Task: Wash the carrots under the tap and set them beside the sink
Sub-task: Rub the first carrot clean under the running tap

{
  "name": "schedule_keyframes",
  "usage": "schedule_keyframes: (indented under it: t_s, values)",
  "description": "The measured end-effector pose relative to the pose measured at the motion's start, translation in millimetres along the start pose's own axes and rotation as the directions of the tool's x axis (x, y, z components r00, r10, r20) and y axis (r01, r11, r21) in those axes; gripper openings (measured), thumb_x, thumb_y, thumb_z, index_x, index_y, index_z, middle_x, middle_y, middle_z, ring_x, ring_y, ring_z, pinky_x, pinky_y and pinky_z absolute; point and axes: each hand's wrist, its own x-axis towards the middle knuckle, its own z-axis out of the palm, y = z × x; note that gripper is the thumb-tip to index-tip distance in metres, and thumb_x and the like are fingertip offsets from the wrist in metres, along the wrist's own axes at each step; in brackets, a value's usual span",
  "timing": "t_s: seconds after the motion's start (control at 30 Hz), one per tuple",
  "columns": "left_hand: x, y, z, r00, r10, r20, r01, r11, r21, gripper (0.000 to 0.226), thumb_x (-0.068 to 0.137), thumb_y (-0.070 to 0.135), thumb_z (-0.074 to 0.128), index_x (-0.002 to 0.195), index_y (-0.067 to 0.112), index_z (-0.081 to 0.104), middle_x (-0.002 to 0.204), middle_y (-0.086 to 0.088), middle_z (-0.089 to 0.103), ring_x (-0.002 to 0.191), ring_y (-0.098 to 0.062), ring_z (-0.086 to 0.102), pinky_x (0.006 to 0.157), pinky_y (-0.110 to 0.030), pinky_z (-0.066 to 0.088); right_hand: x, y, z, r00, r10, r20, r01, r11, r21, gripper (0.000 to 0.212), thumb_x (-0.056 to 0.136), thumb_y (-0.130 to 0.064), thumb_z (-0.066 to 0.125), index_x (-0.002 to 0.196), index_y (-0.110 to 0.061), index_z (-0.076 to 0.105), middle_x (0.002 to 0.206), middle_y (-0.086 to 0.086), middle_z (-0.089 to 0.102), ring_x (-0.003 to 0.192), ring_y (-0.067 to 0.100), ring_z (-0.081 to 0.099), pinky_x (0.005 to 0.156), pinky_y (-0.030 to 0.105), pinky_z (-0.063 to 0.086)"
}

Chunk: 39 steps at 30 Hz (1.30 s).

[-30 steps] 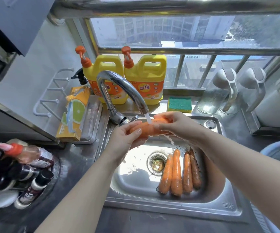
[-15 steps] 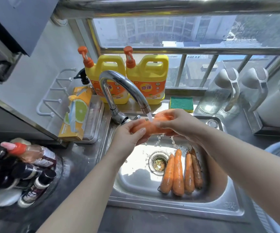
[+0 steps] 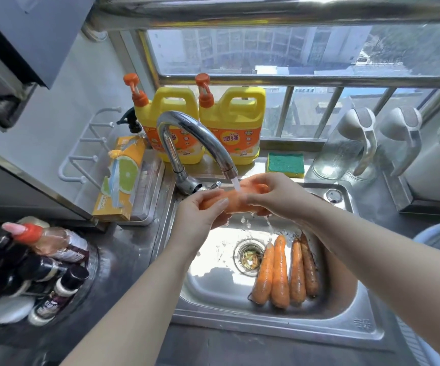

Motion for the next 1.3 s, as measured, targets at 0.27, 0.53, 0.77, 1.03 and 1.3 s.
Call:
schedule_keyframes:
  t_s: [0.27, 0.53, 0.77, 1.03, 1.3]
  values:
    - [2.6, 4.9, 0.3, 0.999, -0.031, -0.015, 0.031, 0.999, 0.016, 0.018, 0.103, 0.017, 0.055, 0.102, 0.015, 0.073, 0.112, -0.015, 0.066, 0.093, -0.037, 0.073, 0.078, -0.038, 0.063, -3.4, 1.5, 5.7, 0.996, -0.032, -0.079, 0.028, 0.998, -0.054, 0.030, 0.082, -0.035, 0.081, 0.107, -0.022, 0.071, 0.094, -0.003, 0.070, 0.084, 0.014, 0.067, 0.072, 0.029, 0.056]
    - [-5.2, -6.0, -0.6, 0.998, 0.050, 0.042, -0.050, 0.999, -0.004, 0.026, 0.091, 0.003, 0.069, 0.112, 0.018, 0.069, 0.118, -0.012, 0.069, 0.103, -0.026, 0.071, 0.079, -0.027, 0.059, -4.7, 5.3, -0.7, 0.991, 0.043, -0.126, -0.041, 0.999, 0.021, 0.053, 0.081, -0.035, 0.082, 0.125, -0.010, 0.067, 0.106, 0.008, 0.071, 0.094, 0.022, 0.071, 0.087, 0.042, 0.061]
    - [-2.4, -3.9, -8.3, 0.999, 0.045, 0.029, -0.044, 0.999, -0.027, 0.025, 0.092, 0.001, 0.067, 0.106, 0.023, 0.070, 0.115, -0.009, 0.070, 0.104, -0.031, 0.071, 0.088, -0.036, 0.060, -2.2, 5.5, -11.1, 0.994, 0.107, -0.026, -0.100, 0.976, 0.192, 0.038, 0.083, -0.016, 0.081, 0.118, -0.011, 0.070, 0.106, 0.017, 0.072, 0.094, 0.032, 0.074, 0.084, 0.048, 0.061]
    - [-3.1, -4.2, -12.6, 0.995, 0.094, 0.034, -0.096, 0.995, 0.037, 0.031, 0.091, 0.002, 0.070, 0.105, 0.029, 0.072, 0.117, -0.003, 0.070, 0.107, -0.024, 0.070, 0.090, -0.035, 0.059, 0.0, 3.4, -7.9, 0.995, 0.089, -0.037, -0.081, 0.979, 0.188, 0.023, 0.084, -0.012, 0.080, 0.106, -0.008, 0.073, 0.103, 0.023, 0.073, 0.088, 0.029, 0.074, 0.083, 0.047, 0.062]
    - [-1.7, -1.5, -15.4, 0.994, 0.098, 0.040, -0.099, 0.994, 0.047, 0.028, 0.091, 0.002, 0.070, 0.108, 0.025, 0.072, 0.115, -0.002, 0.071, 0.107, -0.024, 0.070, 0.092, -0.037, 0.059, 3.3, 2.6, -8.2, 0.998, 0.053, -0.019, -0.050, 0.990, 0.135, 0.031, 0.082, -0.019, 0.083, 0.109, -0.009, 0.073, 0.101, 0.017, 0.074, 0.084, 0.029, 0.074, 0.078, 0.043, 0.063]
